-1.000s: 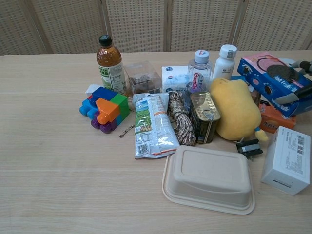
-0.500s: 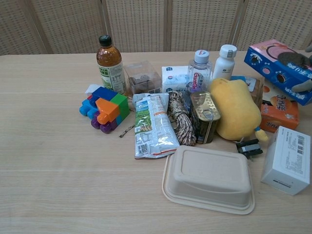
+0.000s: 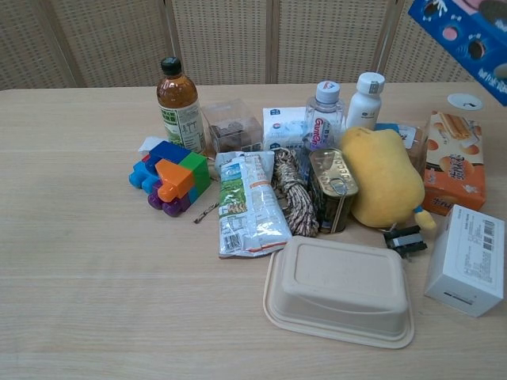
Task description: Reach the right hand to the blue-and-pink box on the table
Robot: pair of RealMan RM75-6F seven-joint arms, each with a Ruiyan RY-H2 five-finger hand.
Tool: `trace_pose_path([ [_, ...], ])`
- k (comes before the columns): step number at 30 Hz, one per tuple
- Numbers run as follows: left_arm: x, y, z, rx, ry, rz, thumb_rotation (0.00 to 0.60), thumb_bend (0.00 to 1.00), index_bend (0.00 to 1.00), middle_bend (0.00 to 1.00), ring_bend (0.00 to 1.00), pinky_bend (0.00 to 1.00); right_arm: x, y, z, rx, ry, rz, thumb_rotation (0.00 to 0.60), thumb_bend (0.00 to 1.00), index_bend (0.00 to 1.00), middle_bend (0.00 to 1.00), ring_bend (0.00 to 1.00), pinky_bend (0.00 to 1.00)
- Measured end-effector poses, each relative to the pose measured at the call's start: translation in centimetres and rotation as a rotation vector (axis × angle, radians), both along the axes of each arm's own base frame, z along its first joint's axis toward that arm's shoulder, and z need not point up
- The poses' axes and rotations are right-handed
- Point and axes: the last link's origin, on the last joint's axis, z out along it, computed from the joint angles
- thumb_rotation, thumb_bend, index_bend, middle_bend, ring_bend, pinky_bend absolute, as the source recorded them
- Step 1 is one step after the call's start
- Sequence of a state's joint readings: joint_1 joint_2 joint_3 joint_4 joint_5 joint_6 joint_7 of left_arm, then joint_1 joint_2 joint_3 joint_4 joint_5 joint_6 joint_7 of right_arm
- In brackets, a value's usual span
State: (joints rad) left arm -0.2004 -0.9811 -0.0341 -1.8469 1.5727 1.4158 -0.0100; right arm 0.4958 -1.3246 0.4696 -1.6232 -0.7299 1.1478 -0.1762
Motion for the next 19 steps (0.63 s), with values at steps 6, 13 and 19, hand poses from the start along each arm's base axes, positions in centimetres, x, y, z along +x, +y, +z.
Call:
trace_pose_path([
  [6,0.0,-0.4,0.4,0.012,0.001,0.0,0.6,0.13,0.0,0.0,0.0,0.0,2.2,0.2,3.3,-0.082,-0.06,0.068,0.6,0.0,0.0,0.0,0.66,0.69],
  [13,-0.1,-0.7,0.7,0.02,-0.003,-0.002,0.6,0.13,0.0,0.0,0.0,0.0,3.7,0.8,5.0,-0.121,-0.098,0.108,0.6,0.0,0.0,0.0,0.66,0.69],
  [19,-0.2,-0.7,0.7,0.019,-0.007,-0.008,0.6,0.13,0.0,0.0,0.0,0.0,3.8,1.3,5.5,-0.132,-0.095,0.106,0.6,0.0,0.0,0.0,0.66,0.69],
])
